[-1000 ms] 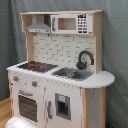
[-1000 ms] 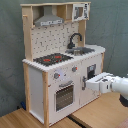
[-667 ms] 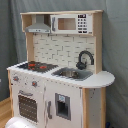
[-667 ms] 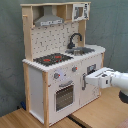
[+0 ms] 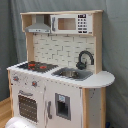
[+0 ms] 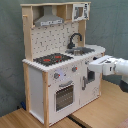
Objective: Play with the kitchen
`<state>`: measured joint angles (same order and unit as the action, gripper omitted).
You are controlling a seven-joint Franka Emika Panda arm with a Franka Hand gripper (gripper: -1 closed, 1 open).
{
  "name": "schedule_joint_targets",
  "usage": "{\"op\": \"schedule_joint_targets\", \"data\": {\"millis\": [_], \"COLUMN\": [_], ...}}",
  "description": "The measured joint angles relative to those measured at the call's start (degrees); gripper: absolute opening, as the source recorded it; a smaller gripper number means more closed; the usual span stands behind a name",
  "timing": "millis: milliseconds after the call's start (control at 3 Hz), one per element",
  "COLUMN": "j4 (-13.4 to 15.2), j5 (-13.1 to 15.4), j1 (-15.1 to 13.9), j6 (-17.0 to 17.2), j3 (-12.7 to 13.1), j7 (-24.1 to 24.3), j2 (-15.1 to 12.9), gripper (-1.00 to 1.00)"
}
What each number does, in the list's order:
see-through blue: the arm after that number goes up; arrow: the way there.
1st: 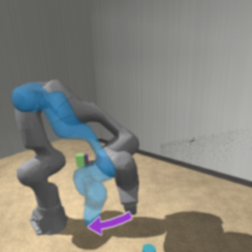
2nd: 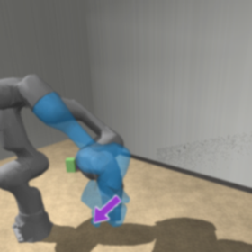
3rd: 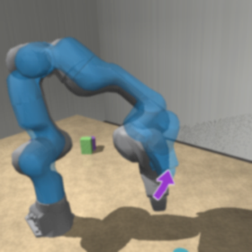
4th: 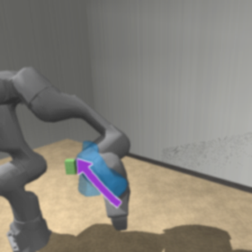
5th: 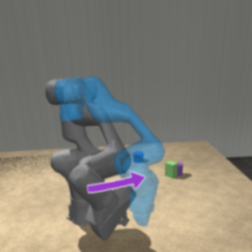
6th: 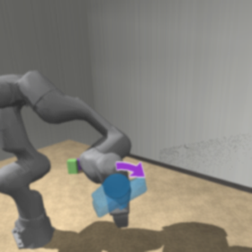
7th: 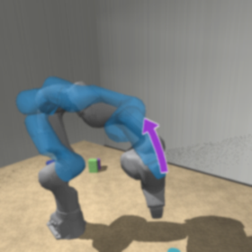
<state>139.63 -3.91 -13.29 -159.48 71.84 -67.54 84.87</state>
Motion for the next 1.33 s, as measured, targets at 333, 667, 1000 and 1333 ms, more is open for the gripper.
{"op": "schedule_joint_targets", "data": {"millis": [333, 667, 1000, 1333], "j4": [0.01, -0.01, -0.18, -1.22], "j5": [-0.02, -0.05, -0.05, -0.05], "j1": [-1.07, -2.7, -4.38, -6.38], "j6": [-2.81, -5.37, -7.69, -9.12], "j3": [-4.04, -7.67, -11.17, -14.04], "j7": [-3.35, -6.39, -10.17, -13.72], "j2": [-1.02, -2.36, -4.26, -6.54], "gripper": [1.0, 1.0, 1.0, 1.0]}}
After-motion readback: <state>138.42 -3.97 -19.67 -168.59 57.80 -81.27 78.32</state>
